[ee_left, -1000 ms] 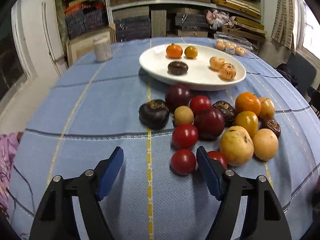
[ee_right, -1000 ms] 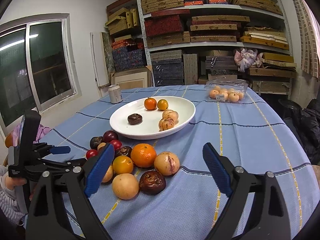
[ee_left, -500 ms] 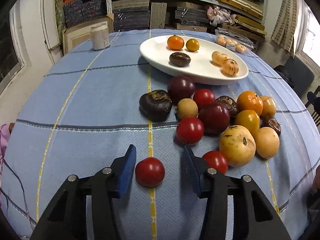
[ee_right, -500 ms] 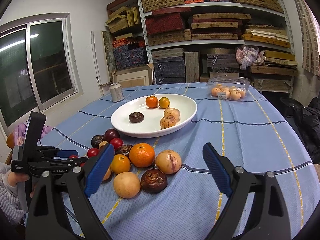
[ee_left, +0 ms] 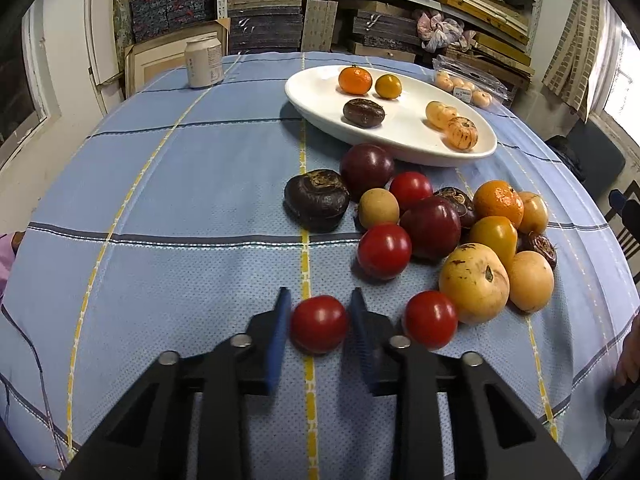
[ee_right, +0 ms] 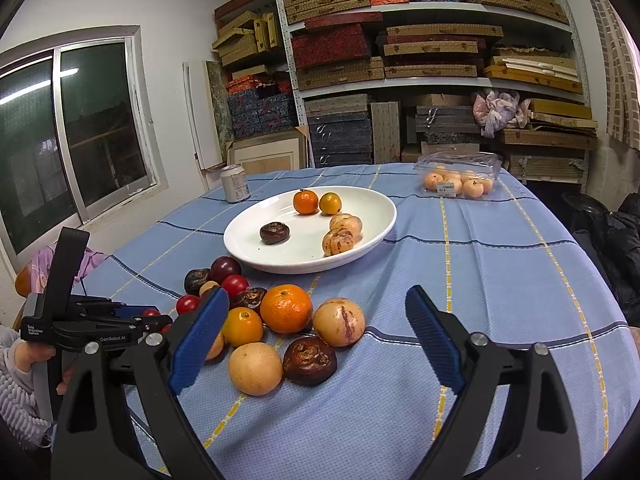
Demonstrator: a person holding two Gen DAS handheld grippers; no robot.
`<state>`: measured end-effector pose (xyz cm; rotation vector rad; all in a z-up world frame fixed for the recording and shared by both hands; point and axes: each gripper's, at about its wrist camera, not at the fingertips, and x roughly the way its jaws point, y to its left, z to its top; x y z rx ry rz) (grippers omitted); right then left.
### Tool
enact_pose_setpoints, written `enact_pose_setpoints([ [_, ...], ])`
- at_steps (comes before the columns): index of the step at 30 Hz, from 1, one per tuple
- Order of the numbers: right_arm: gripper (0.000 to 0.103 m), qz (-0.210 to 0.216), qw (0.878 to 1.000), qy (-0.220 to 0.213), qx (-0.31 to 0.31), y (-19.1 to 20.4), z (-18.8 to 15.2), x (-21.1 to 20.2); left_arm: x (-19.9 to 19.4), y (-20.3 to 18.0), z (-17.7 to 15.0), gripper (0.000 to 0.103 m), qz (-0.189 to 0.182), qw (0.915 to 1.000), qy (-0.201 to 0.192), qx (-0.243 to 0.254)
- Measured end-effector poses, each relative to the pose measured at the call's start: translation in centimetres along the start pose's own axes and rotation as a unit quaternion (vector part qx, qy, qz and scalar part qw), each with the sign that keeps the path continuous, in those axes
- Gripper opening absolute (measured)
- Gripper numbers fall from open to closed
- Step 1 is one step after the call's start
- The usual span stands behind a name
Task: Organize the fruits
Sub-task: 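Carry the red tomato with the left gripper while the right grasps a pale pear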
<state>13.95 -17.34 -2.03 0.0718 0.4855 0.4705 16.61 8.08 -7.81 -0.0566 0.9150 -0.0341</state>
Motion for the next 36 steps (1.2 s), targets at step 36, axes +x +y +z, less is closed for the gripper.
enact_pose_setpoints([
  [36,0.048,-0.023,0.981,0.192,0.015,-1.9,-0.2,10.2,-1.0,-0.1,0.9,0.026,-0.024,0.9982,-0.054,-0.011],
])
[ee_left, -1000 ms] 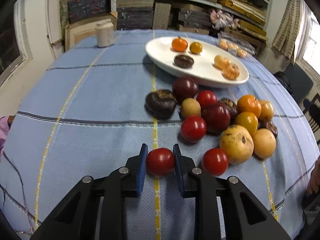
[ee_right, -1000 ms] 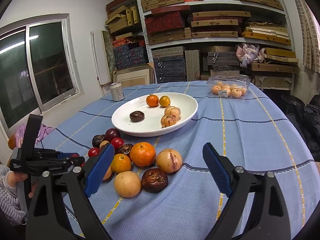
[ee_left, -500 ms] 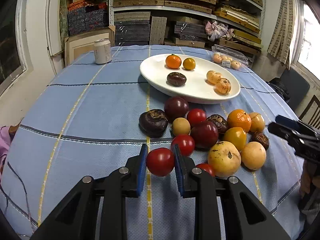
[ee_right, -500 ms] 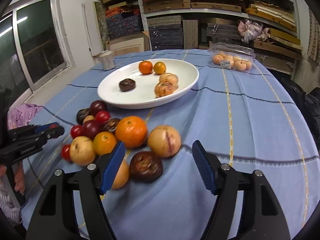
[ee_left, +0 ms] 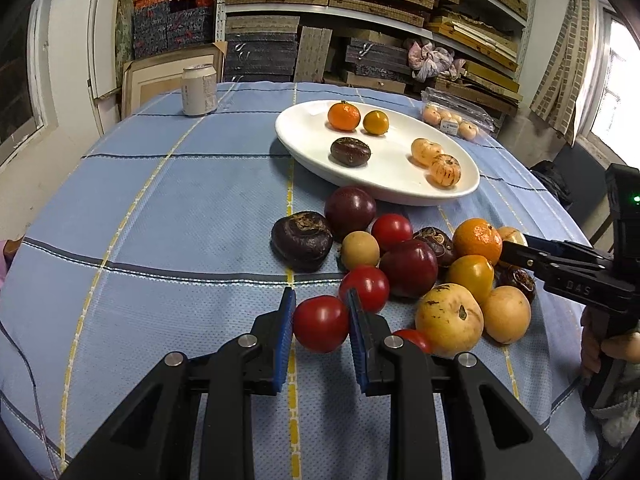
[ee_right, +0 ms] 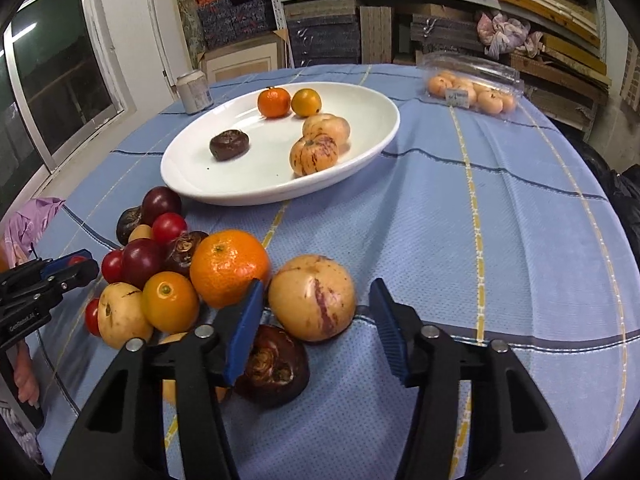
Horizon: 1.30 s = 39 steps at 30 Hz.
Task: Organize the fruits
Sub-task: 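Carry the red tomato with the left gripper while the right grasps a pale pear, then release the tomato on the plate with the left gripper while the right places the pear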
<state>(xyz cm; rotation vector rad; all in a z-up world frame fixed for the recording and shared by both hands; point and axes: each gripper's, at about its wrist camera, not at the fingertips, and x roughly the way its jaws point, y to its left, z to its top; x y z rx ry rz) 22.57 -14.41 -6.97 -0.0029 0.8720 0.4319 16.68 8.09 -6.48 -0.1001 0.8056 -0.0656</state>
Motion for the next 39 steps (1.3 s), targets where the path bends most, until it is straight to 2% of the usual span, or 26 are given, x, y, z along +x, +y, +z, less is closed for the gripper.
enact_pose_setpoints([
  [6,0.044,0.004,1.000,-0.001,0.004,-0.1,-0.1,0.0,0.2,0.1,0.0,0.026,-0.004,1.0000,0.004,-0.003],
  [11,0.044,0.020,0.999,-0.034,0.033,-1.1,0.4,-1.9,-0.3,-0.1,0.9,0.026,-0.003,1.0000,-0.004,-0.003],
  [13,0.044,0.034,0.997,-0.052,0.047,-1.6,1.6,-3.5,-1.1,-0.5,2.4,0.026,-0.007,0.9998,-0.016,0.001],
  [18,0.043,0.030,0.989,-0.136,0.042,-1.6,8.9,-8.8,-2.6,-2.5,9.5,0.026,-0.014,0.9974,-0.067,0.024],
  [21,0.043,0.030,0.987,-0.149,0.042,-1.3,11.9,-8.4,-1.0,-3.6,13.0,0.026,-0.015,0.9969,-0.073,0.026],
  [25,0.043,0.028,0.992,-0.114,0.042,-0.9,14.0,-3.5,3.6,-3.9,15.5,0.026,-0.002,0.9983,-0.053,0.026],
  [30,0.043,0.016,0.999,-0.045,0.021,-0.5,15.6,4.2,8.9,-2.3,17.1,0.026,0.003,0.9998,-0.016,0.009],
  [34,0.043,0.012,0.999,-0.023,0.020,-0.8,16.7,7.1,11.6,-0.9,17.6,0.026,0.004,1.0000,0.004,0.004],
  [39,0.044,0.011,1.000,-0.003,0.016,-1.1,17.7,9.1,13.2,-0.3,17.9,0.026,-0.001,0.9999,0.015,-0.003],
])
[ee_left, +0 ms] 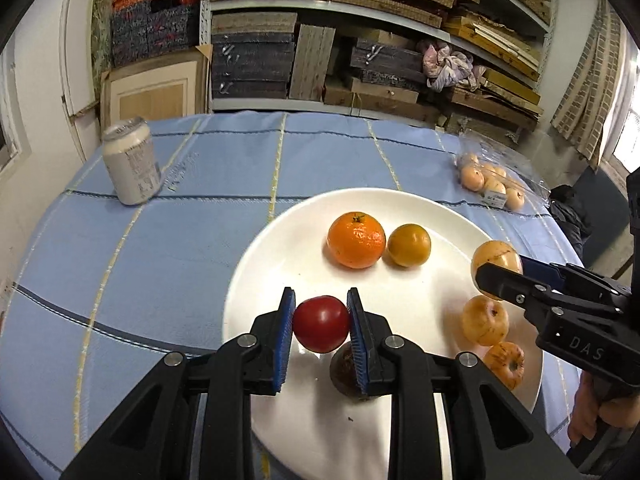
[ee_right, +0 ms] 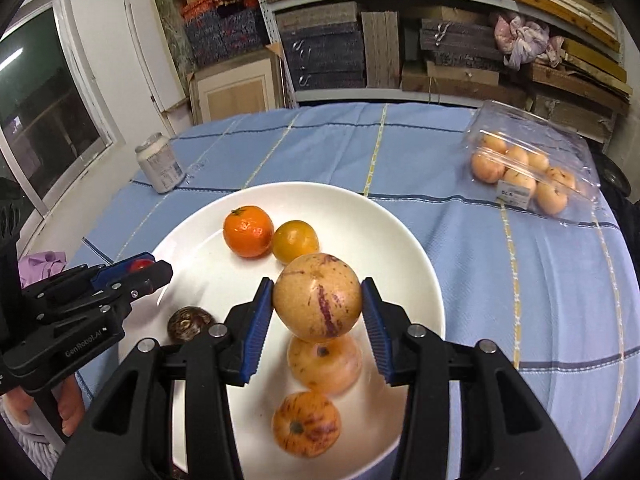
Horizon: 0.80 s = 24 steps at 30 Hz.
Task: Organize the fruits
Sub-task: 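Release the tomato on the plate with the left gripper while the right places the pear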
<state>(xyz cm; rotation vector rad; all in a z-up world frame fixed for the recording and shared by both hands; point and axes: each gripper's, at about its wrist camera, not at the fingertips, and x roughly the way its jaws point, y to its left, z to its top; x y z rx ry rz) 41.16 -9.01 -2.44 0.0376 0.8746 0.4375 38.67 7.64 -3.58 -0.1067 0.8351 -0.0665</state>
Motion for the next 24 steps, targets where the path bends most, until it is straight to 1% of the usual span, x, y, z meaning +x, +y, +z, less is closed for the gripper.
enact_pose_setpoints([
  [3,0.045,0.005,1.000,-0.003,0.004,-0.1,0.0,0.0,0.4,0.3,-0.2,0.028,-0.001,1.0000,0.006,-0.005],
  [5,0.045,0.009,1.000,-0.010,0.008,-0.2,0.0,-0.6,0.2,0.4,-0.2,0.040,0.002,1.0000,0.005,-0.007],
  [6,0.045,0.010,1.000,-0.014,0.007,0.0,0.0,-1.1,-0.2,0.5,-0.2,0.050,0.002,0.9999,0.001,-0.012],
  [8,0.045,0.012,1.000,-0.023,0.005,0.3,-0.2,-2.3,-0.9,0.5,-0.3,0.054,0.004,0.9999,-0.006,-0.014],
  [10,0.045,0.018,0.999,-0.029,0.006,0.5,-0.6,-3.6,-1.7,0.4,-0.3,0.063,0.006,0.9998,-0.010,-0.014],
  [12,0.045,0.022,0.999,-0.043,0.003,1.0,-1.4,-5.6,-3.0,0.4,-0.5,0.066,0.010,0.9996,-0.017,-0.019],
  [15,0.045,0.022,0.997,-0.072,-0.006,1.7,-3.2,-9.5,-5.6,0.5,-1.4,0.066,0.009,0.9992,-0.032,-0.025],
  [17,0.047,0.021,0.996,-0.091,-0.013,2.2,-4.8,-12.2,-7.9,0.4,-2.5,0.066,0.015,0.9986,-0.046,-0.019],
  [18,0.048,0.023,0.995,-0.099,-0.013,2.4,-5.7,-13.5,-9.3,0.3,-3.4,0.066,0.021,0.9981,-0.056,-0.014],
  [20,0.056,0.029,0.993,-0.112,-0.011,2.6,-7.6,-15.8,-11.6,0.0,-5.3,0.066,0.034,0.9969,-0.071,-0.003],
  [22,0.058,0.031,0.992,-0.122,-0.004,2.6,-9.6,-17.3,-13.8,0.0,-7.6,0.066,0.043,0.9959,-0.080,0.005],
  [24,0.058,0.034,0.991,-0.126,0.005,2.4,-12.3,-18.5,-15.8,0.1,-10.0,0.066,0.041,0.9956,-0.084,0.003],
])
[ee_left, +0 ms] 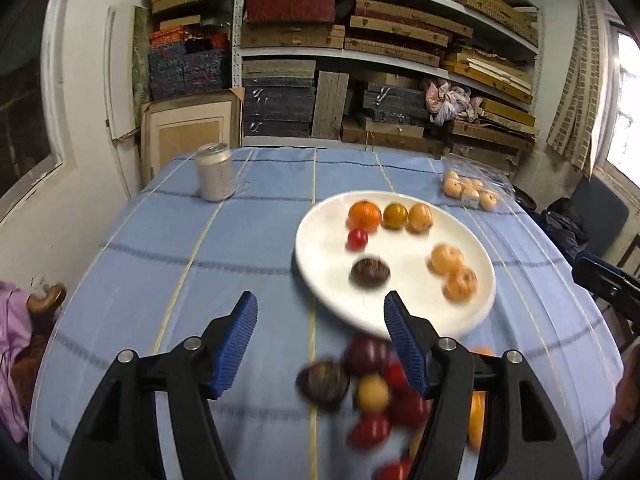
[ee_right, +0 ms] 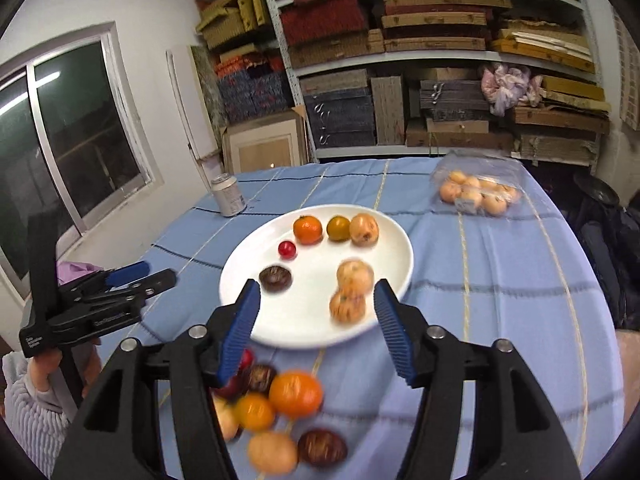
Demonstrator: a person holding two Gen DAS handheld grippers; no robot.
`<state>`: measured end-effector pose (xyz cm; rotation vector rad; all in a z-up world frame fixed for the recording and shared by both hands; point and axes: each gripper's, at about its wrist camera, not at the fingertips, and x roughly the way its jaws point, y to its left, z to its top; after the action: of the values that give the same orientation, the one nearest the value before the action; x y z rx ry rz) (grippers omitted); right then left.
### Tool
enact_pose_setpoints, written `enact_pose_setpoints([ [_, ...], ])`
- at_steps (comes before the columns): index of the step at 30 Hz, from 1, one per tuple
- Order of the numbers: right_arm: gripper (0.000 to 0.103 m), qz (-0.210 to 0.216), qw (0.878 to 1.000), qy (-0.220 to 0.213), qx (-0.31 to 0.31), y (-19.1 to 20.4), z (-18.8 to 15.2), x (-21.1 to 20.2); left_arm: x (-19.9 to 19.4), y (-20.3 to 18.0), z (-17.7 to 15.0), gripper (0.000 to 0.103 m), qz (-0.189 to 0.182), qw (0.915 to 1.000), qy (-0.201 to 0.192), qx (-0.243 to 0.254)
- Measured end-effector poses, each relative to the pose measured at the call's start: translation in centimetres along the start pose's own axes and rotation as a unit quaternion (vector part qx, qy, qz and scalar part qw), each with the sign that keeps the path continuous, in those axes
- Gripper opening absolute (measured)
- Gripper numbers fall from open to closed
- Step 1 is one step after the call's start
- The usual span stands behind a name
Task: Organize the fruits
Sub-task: 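Release the tomato on the plate with the left gripper while the right places the pear, then grasp a red tomato with the left gripper while the right grasps a dark brown fruit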
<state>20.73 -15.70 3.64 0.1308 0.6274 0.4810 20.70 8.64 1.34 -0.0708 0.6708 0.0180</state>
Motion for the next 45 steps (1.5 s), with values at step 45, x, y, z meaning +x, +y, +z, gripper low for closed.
enact_pose_setpoints([
  [45,0.066,0.047,0.992,0.039,0.107,-2.9,-10.2,-0.8,4.0,-2.1,-8.2,0.044,-0.017,0.9950,0.096,0.018],
])
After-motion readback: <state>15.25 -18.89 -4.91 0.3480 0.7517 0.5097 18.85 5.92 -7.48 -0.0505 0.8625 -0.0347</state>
